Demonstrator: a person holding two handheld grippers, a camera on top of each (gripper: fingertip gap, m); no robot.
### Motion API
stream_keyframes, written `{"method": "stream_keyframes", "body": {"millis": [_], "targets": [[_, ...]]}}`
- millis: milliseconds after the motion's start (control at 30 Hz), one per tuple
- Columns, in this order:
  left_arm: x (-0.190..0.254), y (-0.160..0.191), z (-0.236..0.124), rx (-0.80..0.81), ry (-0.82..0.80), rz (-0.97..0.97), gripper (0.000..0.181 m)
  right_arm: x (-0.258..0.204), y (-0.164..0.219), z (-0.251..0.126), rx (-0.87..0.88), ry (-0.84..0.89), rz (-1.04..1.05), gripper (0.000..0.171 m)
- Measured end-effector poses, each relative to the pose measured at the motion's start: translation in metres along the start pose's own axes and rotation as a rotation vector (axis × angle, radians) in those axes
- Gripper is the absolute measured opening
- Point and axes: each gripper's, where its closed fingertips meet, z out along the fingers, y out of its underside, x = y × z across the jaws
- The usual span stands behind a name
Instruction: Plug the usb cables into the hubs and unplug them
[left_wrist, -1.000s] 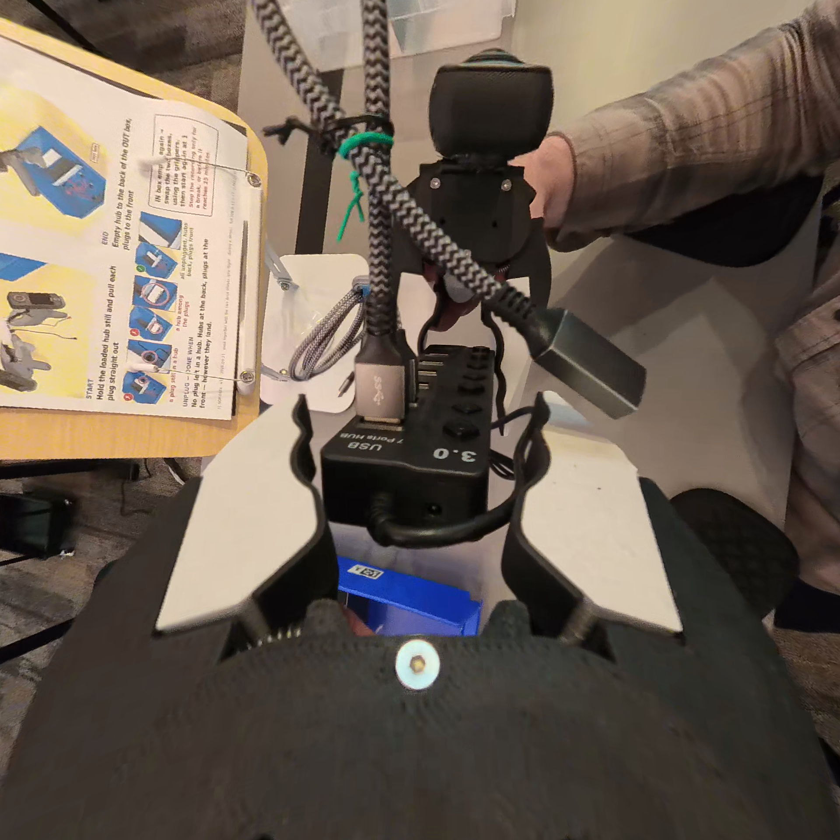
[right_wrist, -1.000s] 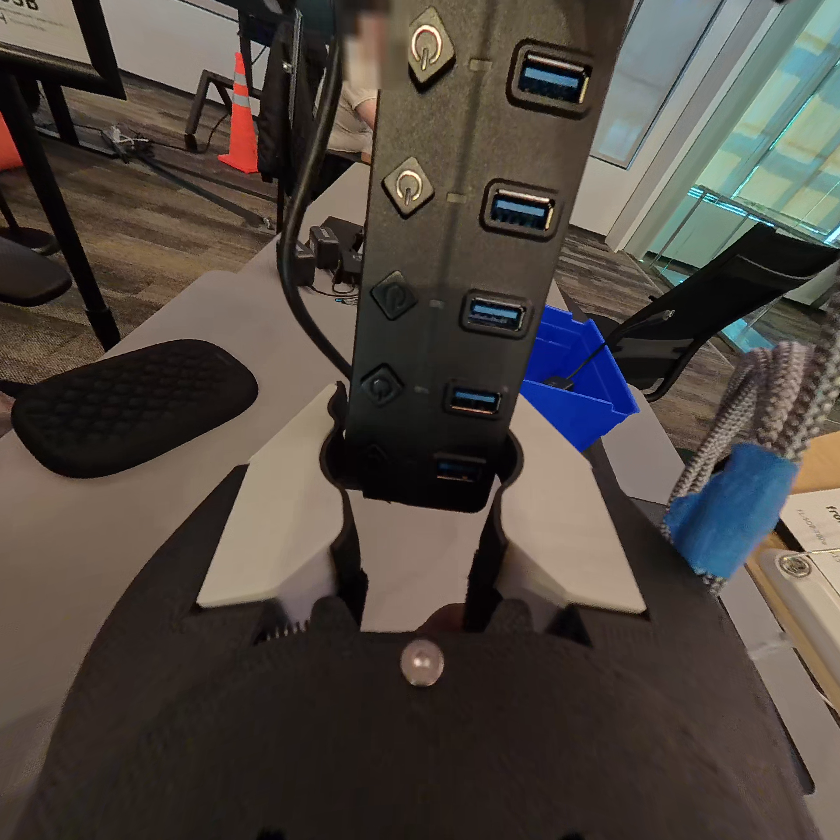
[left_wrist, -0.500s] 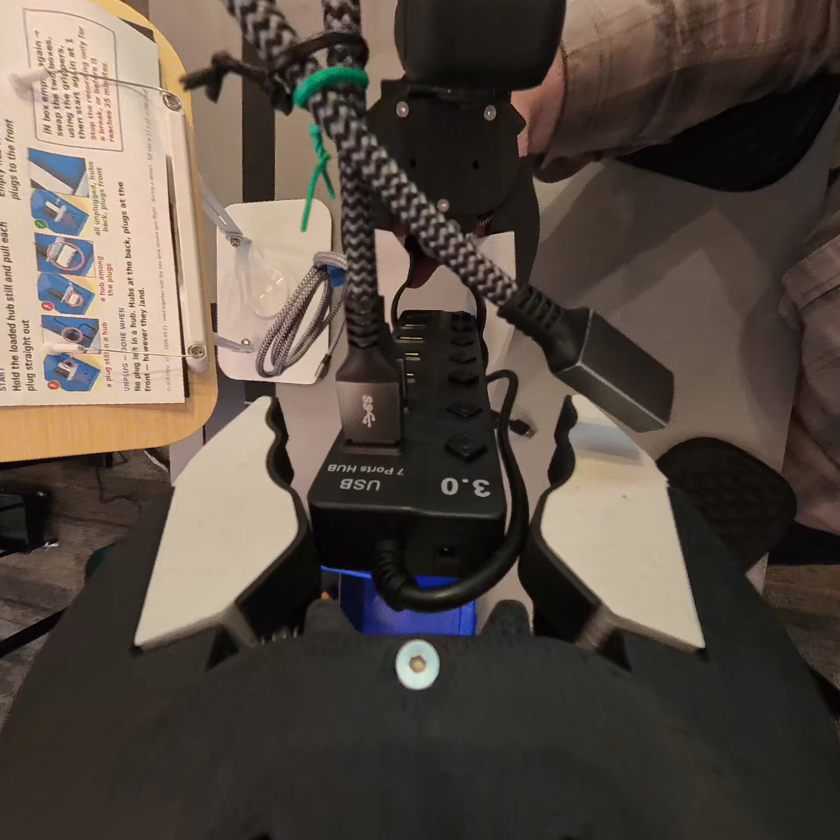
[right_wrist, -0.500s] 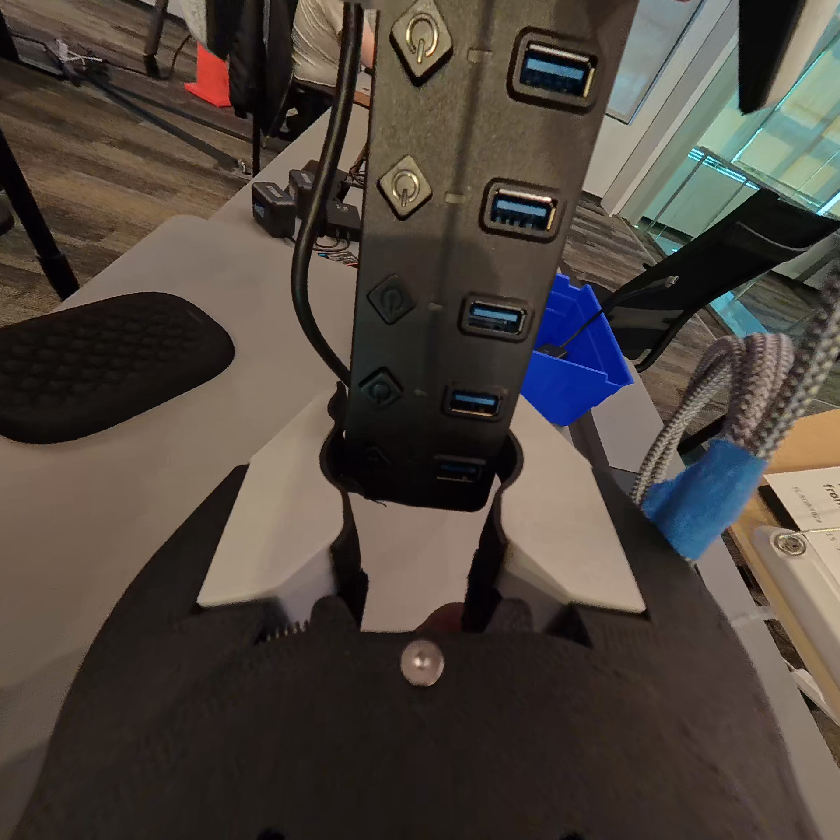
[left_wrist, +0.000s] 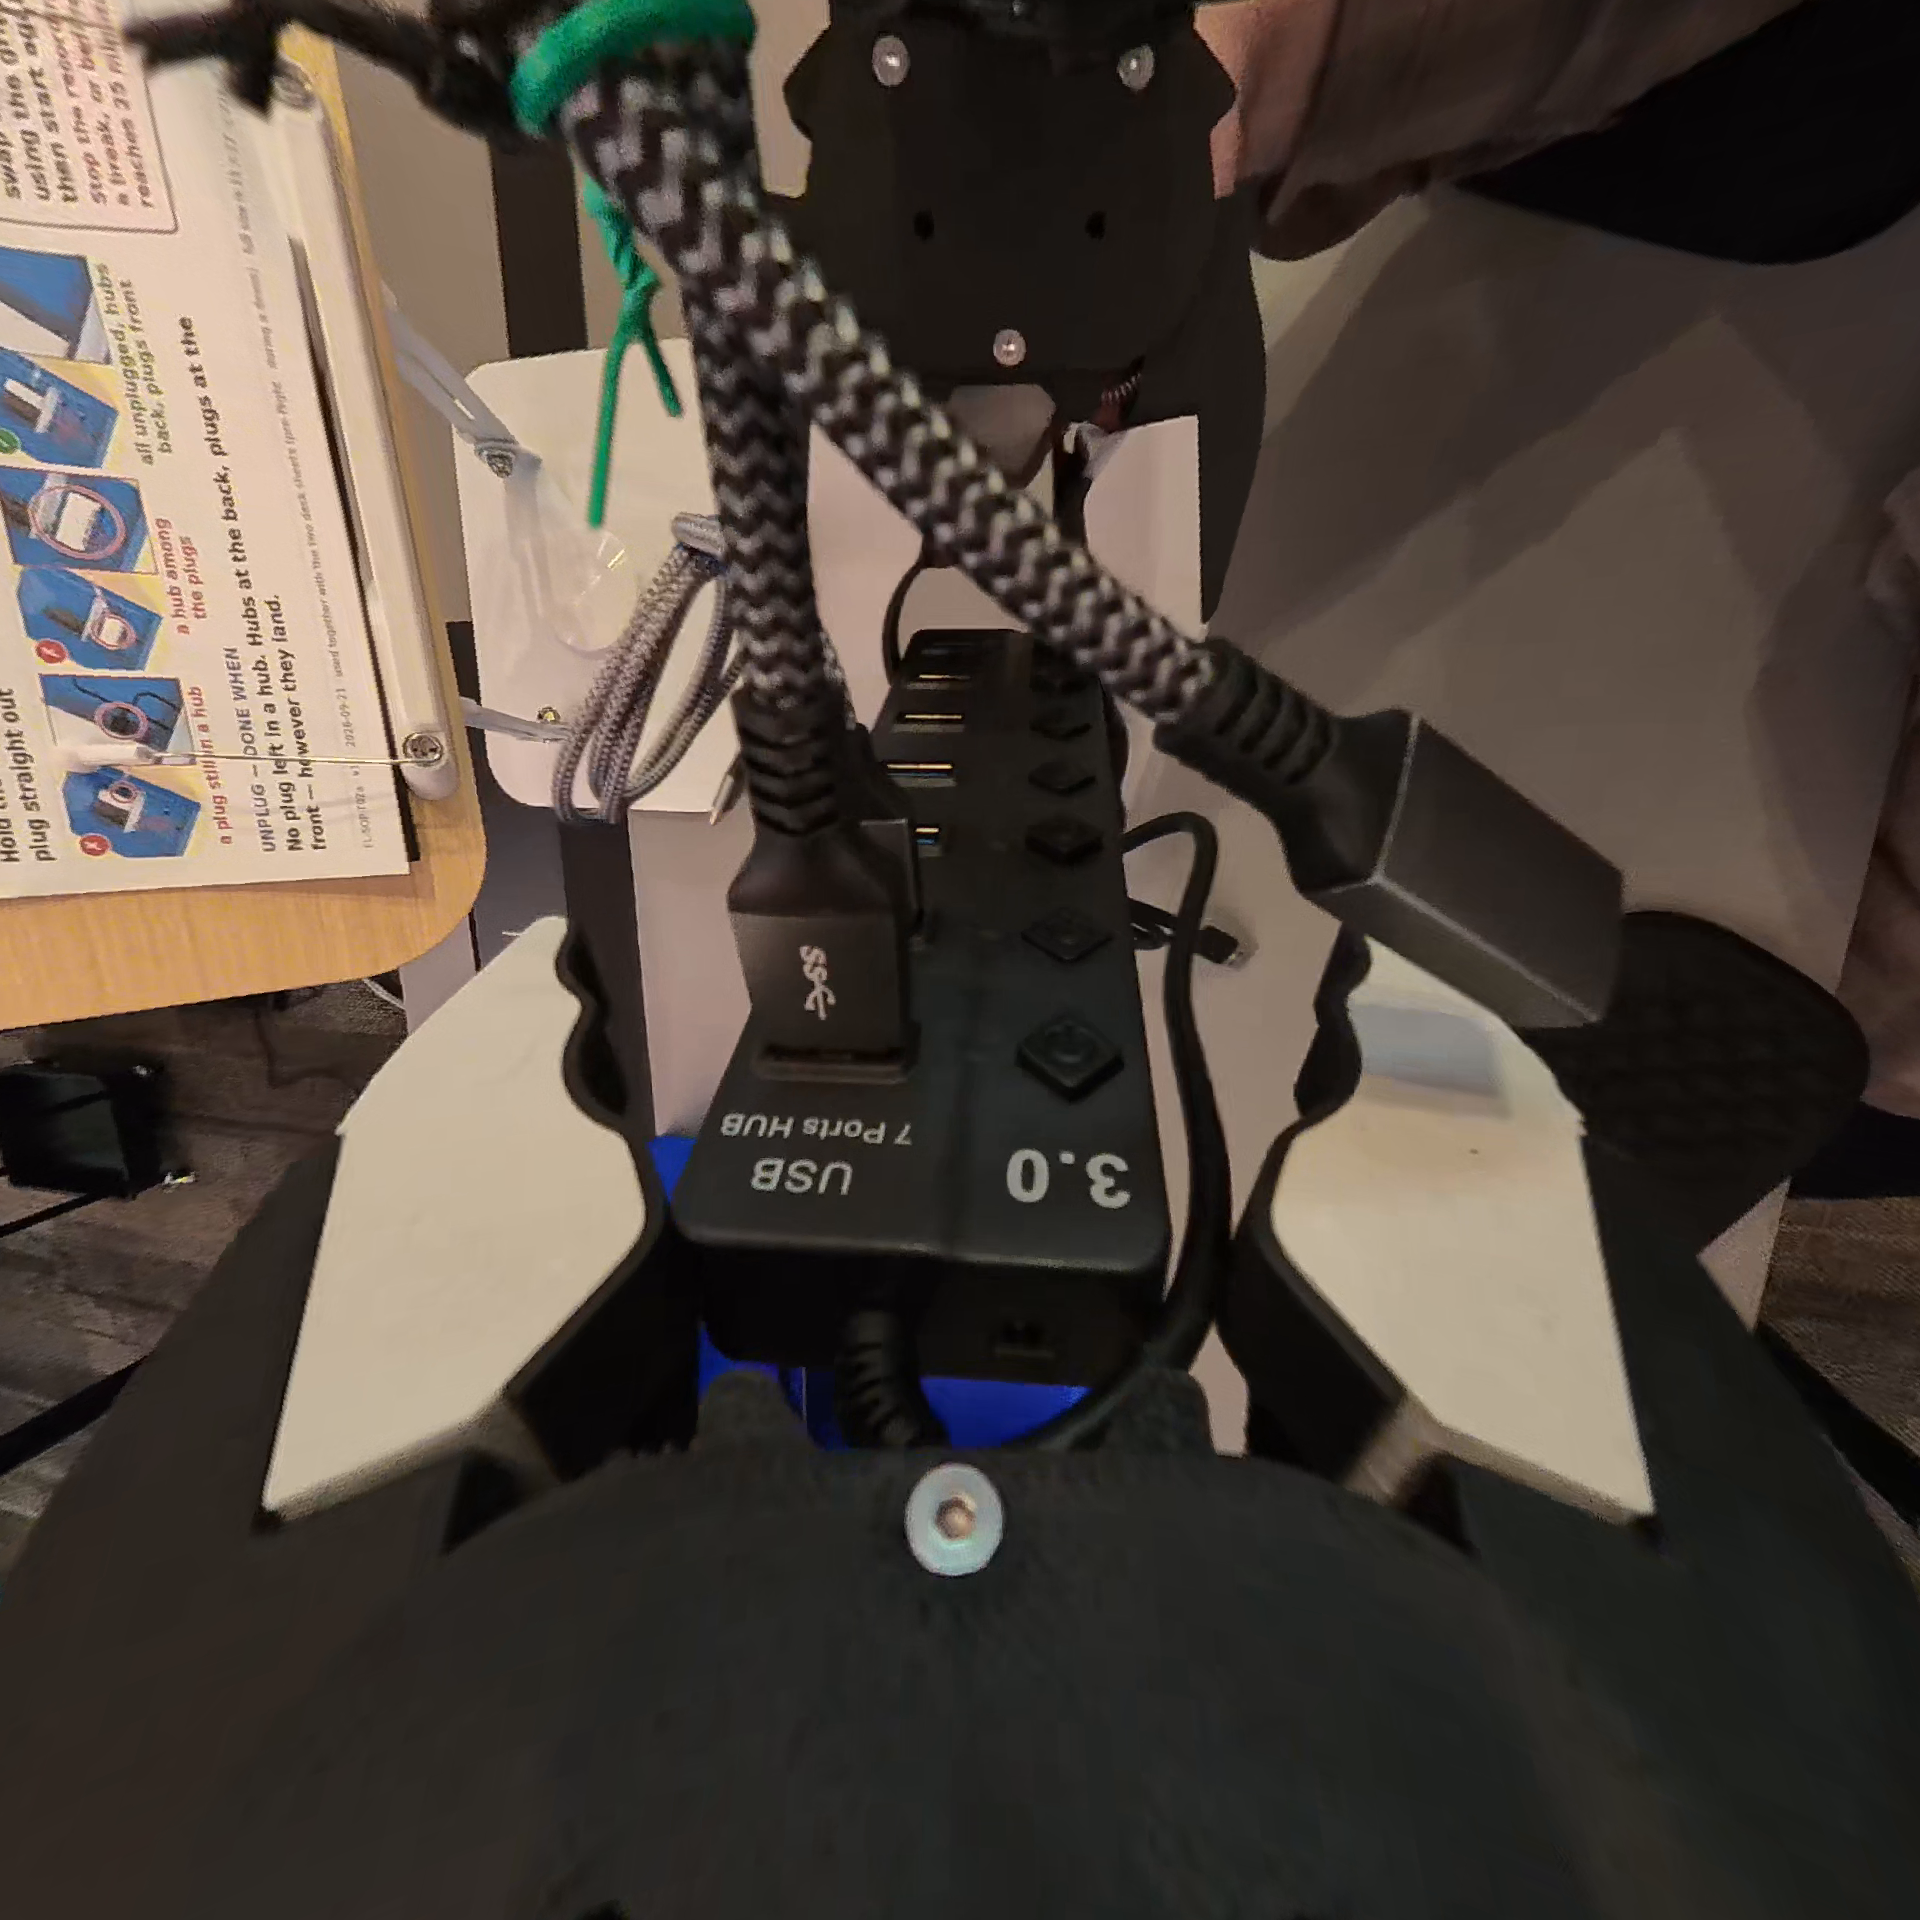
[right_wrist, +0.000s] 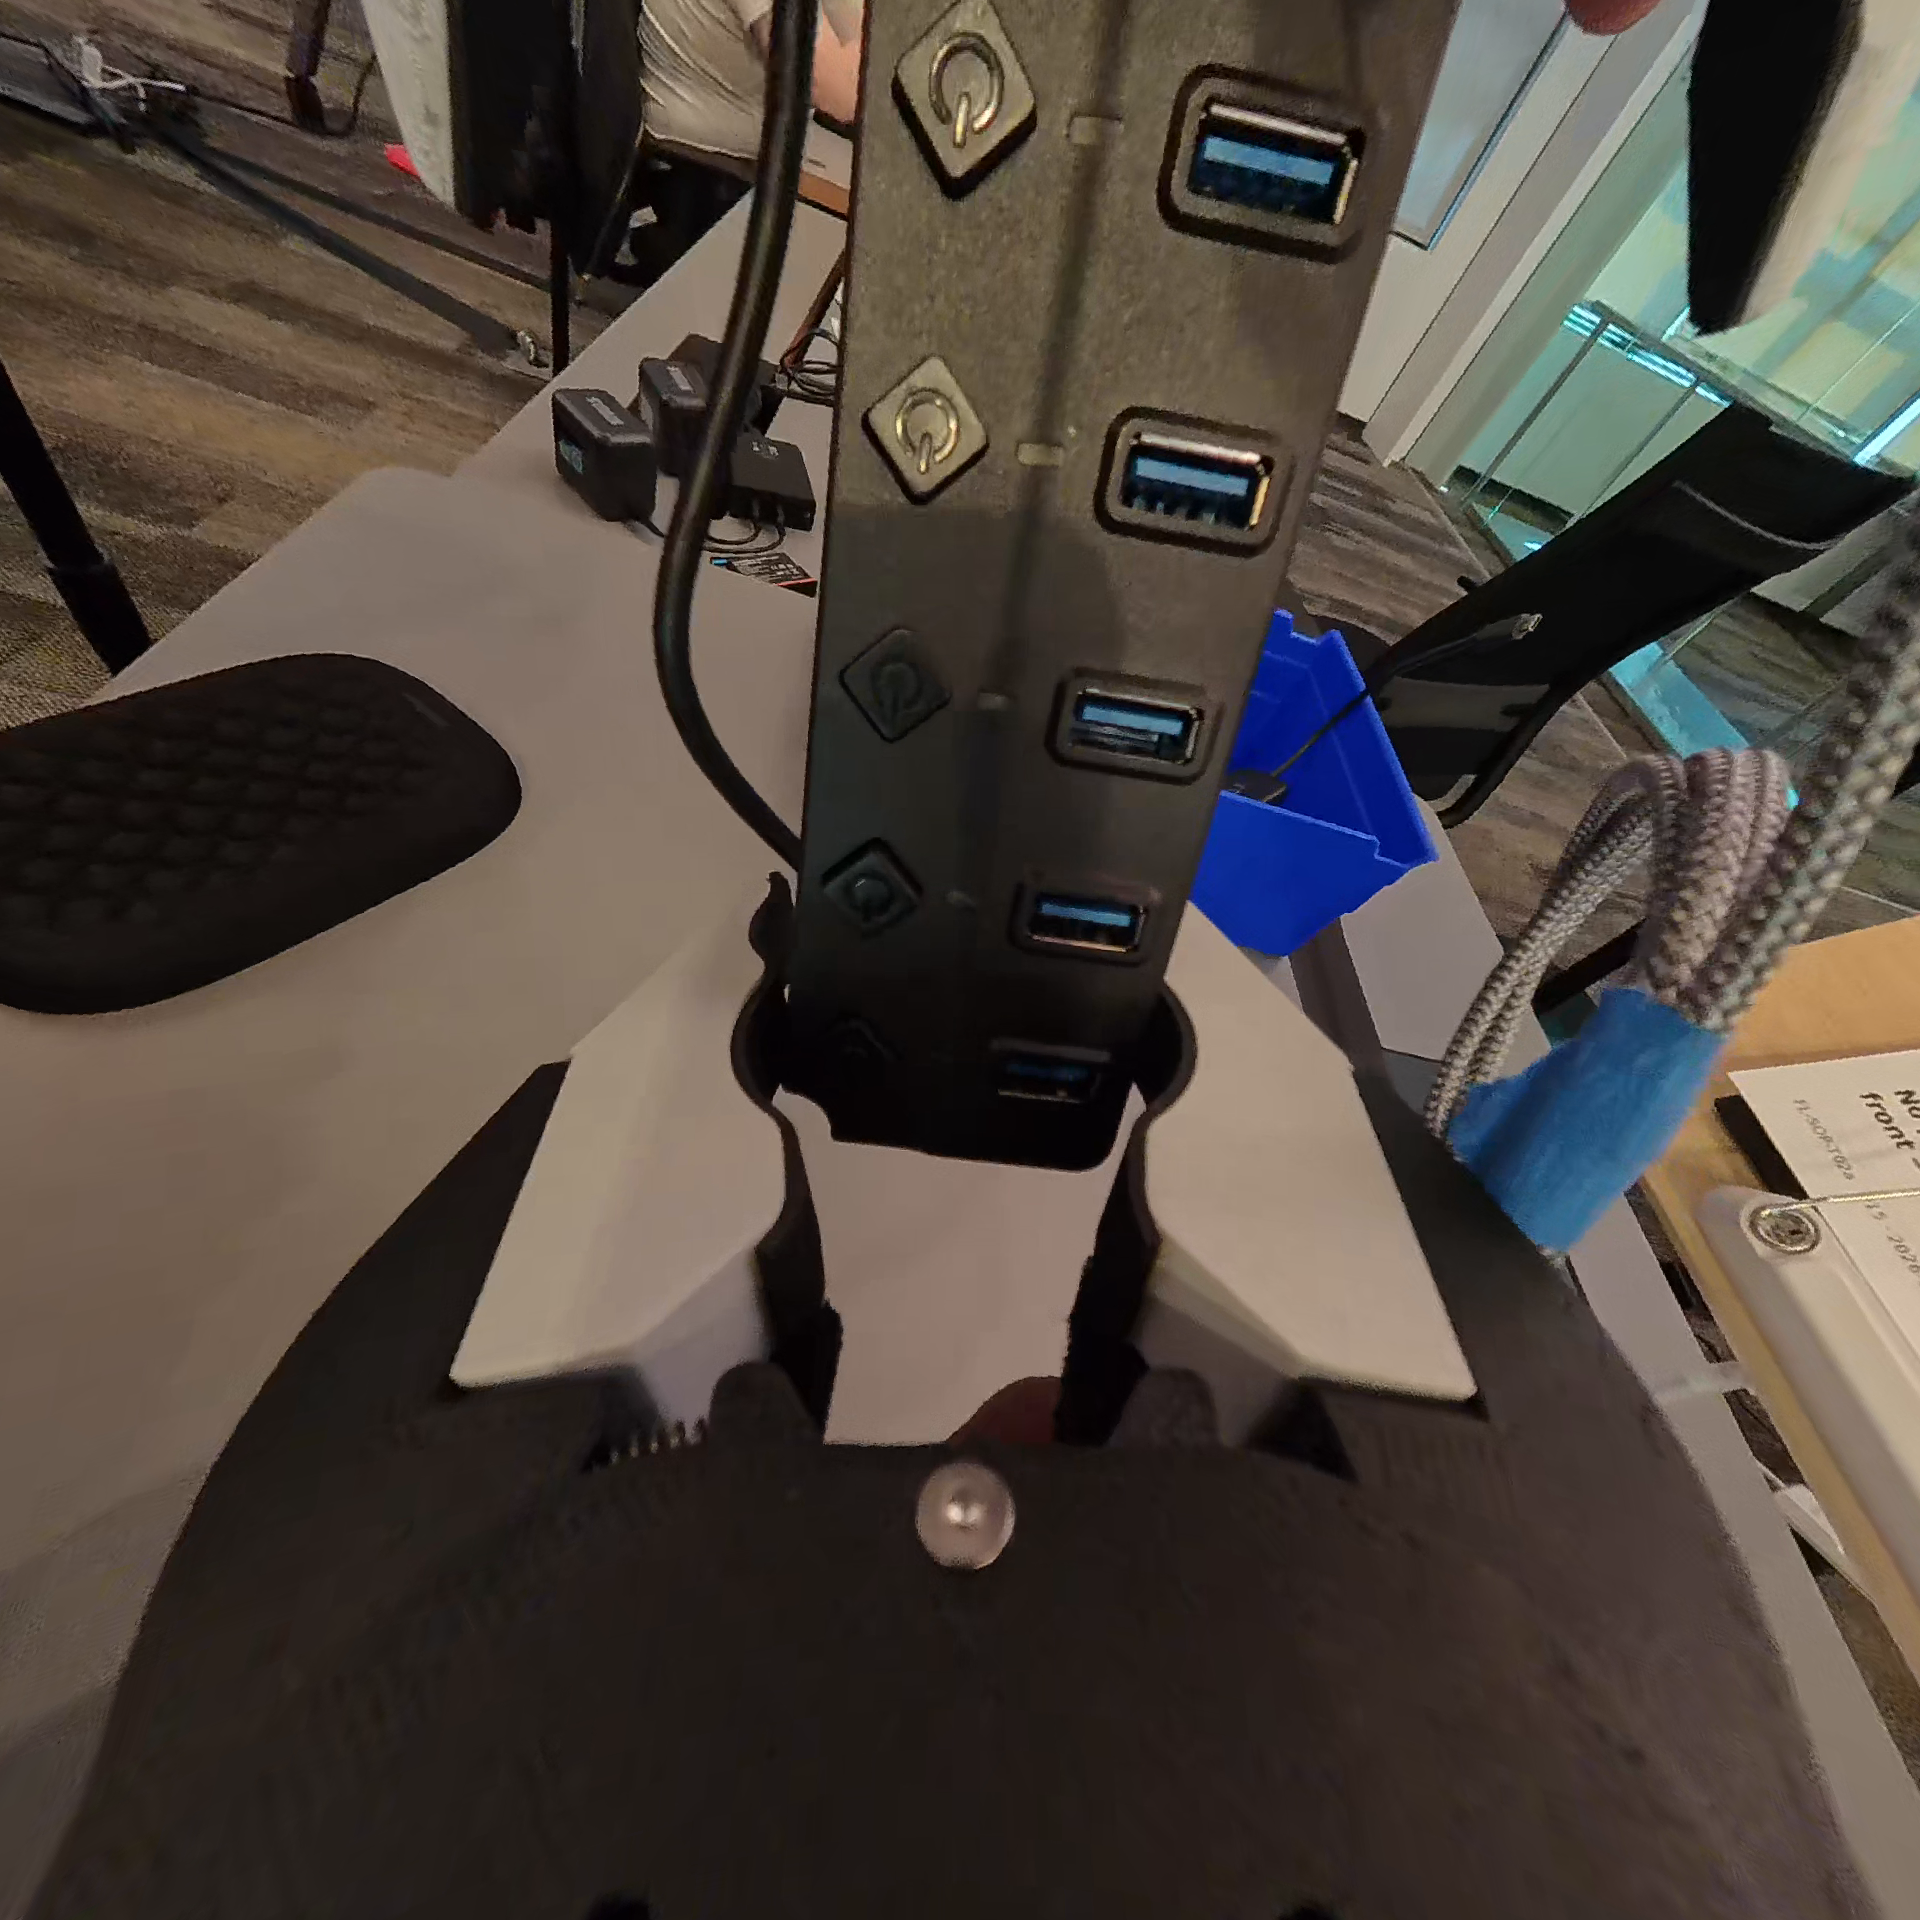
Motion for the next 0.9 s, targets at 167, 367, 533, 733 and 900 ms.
{"method": "stream_keyframes", "body": {"millis": [167, 367, 533, 733, 900], "targets": [[-0.004, 0.005, 0.001, -0.024, -0.015, 0.024, 0.123, 0.003, 0.002, 0.000, -0.015, 0.021, -0.005, 0.062], [-0.007, 0.005, 0.000, -0.003, -0.003, -0.024, 0.125, 0.008, 0.001, 0.002, -0.006, 0.050, 0.005, 0.062], [-0.015, 0.006, 0.000, 0.011, -0.033, -0.043, 0.127, 0.012, 0.002, 0.004, -0.014, 0.079, 0.016, 0.062], [-0.020, 0.008, 0.003, 0.010, -0.065, -0.032, 0.120, 0.013, 0.004, 0.005, -0.006, 0.079, 0.025, 0.062], [-0.020, 0.014, 0.004, 0.021, -0.070, -0.018, 0.117, 0.009, 0.001, 0.004, 0.026, 0.051, 0.028, 0.062]]}}
